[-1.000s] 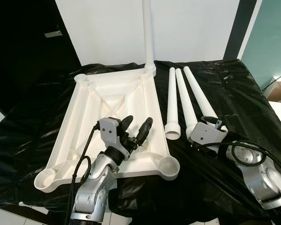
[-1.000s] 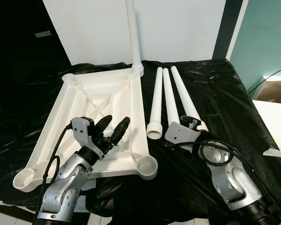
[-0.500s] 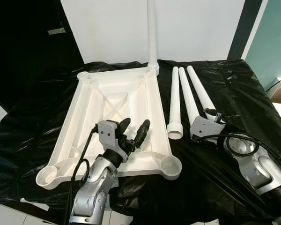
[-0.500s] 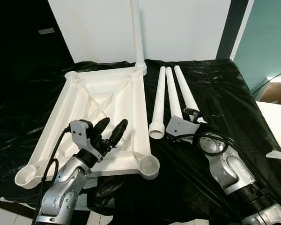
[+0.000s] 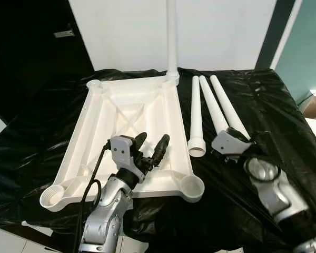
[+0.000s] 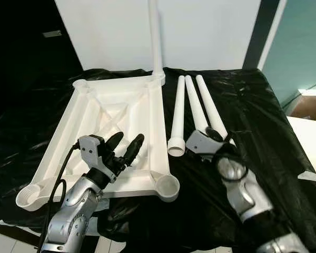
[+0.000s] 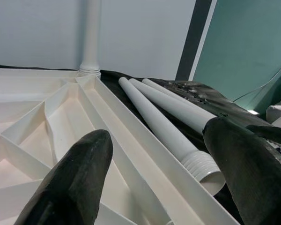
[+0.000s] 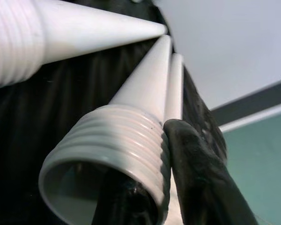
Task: Building children table
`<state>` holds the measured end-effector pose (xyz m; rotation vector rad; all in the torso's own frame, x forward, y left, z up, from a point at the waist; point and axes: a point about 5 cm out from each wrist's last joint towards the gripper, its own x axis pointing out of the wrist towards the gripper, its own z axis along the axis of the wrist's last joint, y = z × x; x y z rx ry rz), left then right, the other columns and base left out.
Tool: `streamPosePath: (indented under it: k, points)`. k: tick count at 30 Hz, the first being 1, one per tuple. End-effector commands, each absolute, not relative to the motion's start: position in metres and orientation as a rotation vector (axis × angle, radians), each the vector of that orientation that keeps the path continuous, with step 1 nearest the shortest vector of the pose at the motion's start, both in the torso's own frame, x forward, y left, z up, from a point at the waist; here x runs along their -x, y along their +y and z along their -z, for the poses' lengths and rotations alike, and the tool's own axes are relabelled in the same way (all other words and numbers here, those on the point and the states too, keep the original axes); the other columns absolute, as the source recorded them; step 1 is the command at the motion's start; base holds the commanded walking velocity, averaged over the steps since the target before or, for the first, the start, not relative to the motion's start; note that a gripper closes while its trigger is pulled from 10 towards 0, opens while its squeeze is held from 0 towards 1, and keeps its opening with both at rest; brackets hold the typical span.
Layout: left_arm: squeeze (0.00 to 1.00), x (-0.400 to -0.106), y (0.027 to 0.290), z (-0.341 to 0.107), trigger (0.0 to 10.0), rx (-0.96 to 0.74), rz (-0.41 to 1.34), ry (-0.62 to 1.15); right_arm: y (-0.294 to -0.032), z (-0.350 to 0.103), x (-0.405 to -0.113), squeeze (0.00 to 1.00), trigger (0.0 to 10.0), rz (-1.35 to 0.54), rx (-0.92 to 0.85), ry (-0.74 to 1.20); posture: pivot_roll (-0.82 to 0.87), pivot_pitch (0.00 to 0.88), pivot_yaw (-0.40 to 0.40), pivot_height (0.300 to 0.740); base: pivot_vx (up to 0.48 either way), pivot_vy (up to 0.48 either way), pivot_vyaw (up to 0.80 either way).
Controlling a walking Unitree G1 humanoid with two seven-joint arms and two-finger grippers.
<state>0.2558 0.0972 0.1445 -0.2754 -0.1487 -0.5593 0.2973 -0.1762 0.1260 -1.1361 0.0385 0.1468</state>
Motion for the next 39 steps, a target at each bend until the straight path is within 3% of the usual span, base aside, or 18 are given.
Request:
streamPosePath:
  k: [1,6,9,11,15,16,18,19,20,22,23,25,27,31,35,39]
  points:
    - [0.00,-0.257,0.097,-0.141,10.0,0.274,0.553,-0.141,-0.184,-0.117,-0.292,0.00,0.0,-0.092,1.100,0.081,0.01,0.000,0.065,0.740,0.000,0.000,0.00]
    - [0.00,-0.259,0.094,-0.143,10.0,0.293,0.569,-0.145,-0.188,-0.127,-0.291,0.00,0.0,0.016,1.072,-0.008,0.00,0.000,0.070,0.740,0.000,0.000,0.00]
    - [0.00,-0.267,0.088,-0.149,10.0,0.322,0.611,-0.167,-0.194,-0.155,-0.288,0.00,0.0,0.195,1.072,-0.216,-0.02,0.000,0.079,0.740,0.000,0.000,0.00]
    - [0.00,-0.267,0.088,-0.149,10.0,0.322,0.611,-0.167,-0.194,-0.155,-0.288,0.00,0.0,0.195,1.072,-0.216,-0.02,0.000,0.079,0.740,0.000,0.000,0.00]
    - [0.00,-0.276,0.083,-0.156,10.0,0.359,0.641,-0.195,-0.183,-0.192,-0.272,0.00,0.0,0.315,1.119,-0.586,-0.03,0.000,0.080,0.740,0.000,0.000,0.00]
    - [0.00,-0.276,0.083,-0.156,10.0,0.359,0.641,-0.195,-0.183,-0.192,-0.272,0.00,0.0,0.315,1.119,-0.586,-0.03,0.000,0.080,0.740,0.000,0.000,0.00]
    - [0.00,-0.279,0.082,-0.159,10.0,0.417,0.658,-0.196,-0.170,-0.199,-0.265,0.00,3.2,0.270,1.172,-0.726,-0.03,0.000,0.080,0.740,0.000,0.000,0.00]
    - [0.00,-0.279,0.082,-0.159,10.0,0.417,0.658,-0.196,-0.170,-0.199,-0.265,0.00,3.2,0.270,1.172,-0.726,-0.03,0.000,0.080,0.740,0.000,0.000,0.00]
    - [0.00,-0.279,0.079,-0.162,10.0,0.480,0.701,-0.184,-0.160,-0.198,-0.263,0.00,8.5,0.210,1.213,-0.795,-0.03,0.000,0.078,0.740,0.000,0.000,0.00]
    - [0.00,-0.279,0.079,-0.162,10.0,0.480,0.701,-0.184,-0.160,-0.198,-0.263,0.00,8.5,0.210,1.213,-0.795,-0.03,0.000,0.078,0.740,0.000,0.000,0.00]
    - [0.00,-0.277,0.075,-0.165,10.0,0.575,0.773,-0.167,-0.151,-0.194,-0.260,0.00,10.0,0.131,1.246,-0.854,-0.03,0.000,0.076,0.740,0.000,0.000,0.00]
    - [0.00,-0.273,0.073,-0.179,10.0,0.823,0.924,-0.170,-0.139,-0.182,-0.256,0.00,10.0,-0.023,1.285,-0.924,-0.03,0.000,0.068,0.740,0.000,0.000,0.00]
    - [0.00,-0.273,0.073,-0.179,10.0,0.823,0.924,-0.170,-0.139,-0.182,-0.256,0.00,10.0,-0.023,1.285,-0.924,-0.03,0.000,0.068,0.740,0.000,0.000,0.00]
    - [0.00,-0.279,0.084,-0.200,10.0,1.151,0.992,-0.253,-0.141,-0.165,-0.249,0.00,10.0,-0.136,1.325,-0.981,-0.02,0.000,0.068,0.740,0.000,0.000,0.00]
    - [0.00,-0.286,0.094,-0.210,10.0,1.292,0.980,-0.332,-0.148,-0.152,-0.245,0.00,10.0,-0.192,1.354,-0.981,-0.02,0.000,0.070,0.740,0.000,0.000,0.00]
    - [0.00,-0.289,0.096,-0.214,10.0,1.306,1.005,-0.347,-0.152,-0.146,-0.241,0.00,10.0,-0.228,1.375,-1.006,-0.03,0.000,0.073,0.740,0.000,0.000,0.00]
